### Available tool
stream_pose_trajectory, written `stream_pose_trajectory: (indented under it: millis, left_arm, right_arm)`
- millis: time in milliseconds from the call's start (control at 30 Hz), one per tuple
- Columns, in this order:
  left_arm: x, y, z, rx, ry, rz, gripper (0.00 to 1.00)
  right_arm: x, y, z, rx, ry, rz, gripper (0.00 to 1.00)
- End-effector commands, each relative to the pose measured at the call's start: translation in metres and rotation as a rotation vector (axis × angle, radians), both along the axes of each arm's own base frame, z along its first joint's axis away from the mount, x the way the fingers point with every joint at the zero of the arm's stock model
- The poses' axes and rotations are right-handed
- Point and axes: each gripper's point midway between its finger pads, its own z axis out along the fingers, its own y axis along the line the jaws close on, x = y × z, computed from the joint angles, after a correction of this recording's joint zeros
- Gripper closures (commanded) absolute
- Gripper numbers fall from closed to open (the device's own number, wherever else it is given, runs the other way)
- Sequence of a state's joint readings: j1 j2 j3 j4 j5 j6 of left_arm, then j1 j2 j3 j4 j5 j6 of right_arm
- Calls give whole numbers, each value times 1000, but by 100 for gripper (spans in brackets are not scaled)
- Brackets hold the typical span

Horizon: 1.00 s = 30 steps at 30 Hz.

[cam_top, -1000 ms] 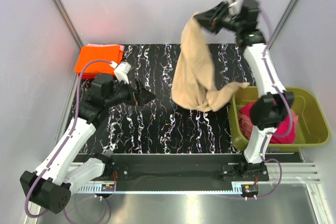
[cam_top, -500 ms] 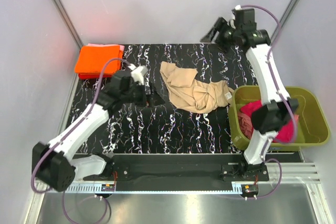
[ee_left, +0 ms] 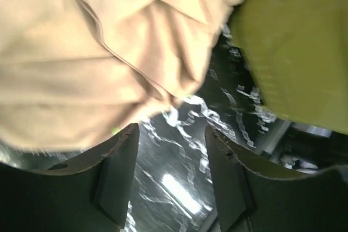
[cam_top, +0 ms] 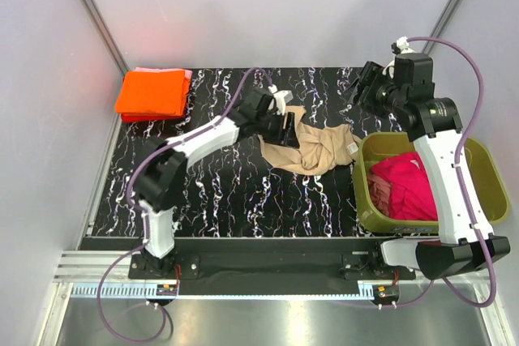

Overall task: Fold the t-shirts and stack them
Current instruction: Flatten the tshirt out

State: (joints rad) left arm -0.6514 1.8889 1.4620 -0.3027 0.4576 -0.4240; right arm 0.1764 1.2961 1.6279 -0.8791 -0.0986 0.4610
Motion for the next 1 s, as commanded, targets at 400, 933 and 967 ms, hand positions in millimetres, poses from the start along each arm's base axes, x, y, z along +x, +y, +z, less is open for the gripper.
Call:
stream_pose_trajectory:
  millis: [400,933,967]
  left_arm:
    - [77,-41,-66,57,-157,-68,36]
    - [95,-66,-68,-27,-149,-49,47]
    - [94,-67,-72,-25,-141,-50,46]
  right_arm:
    - [1,13,6,26,-69,82,31]
    - [4,19,-2,50,-49,105,31]
    - [3,19,-2,51,-49,107,31]
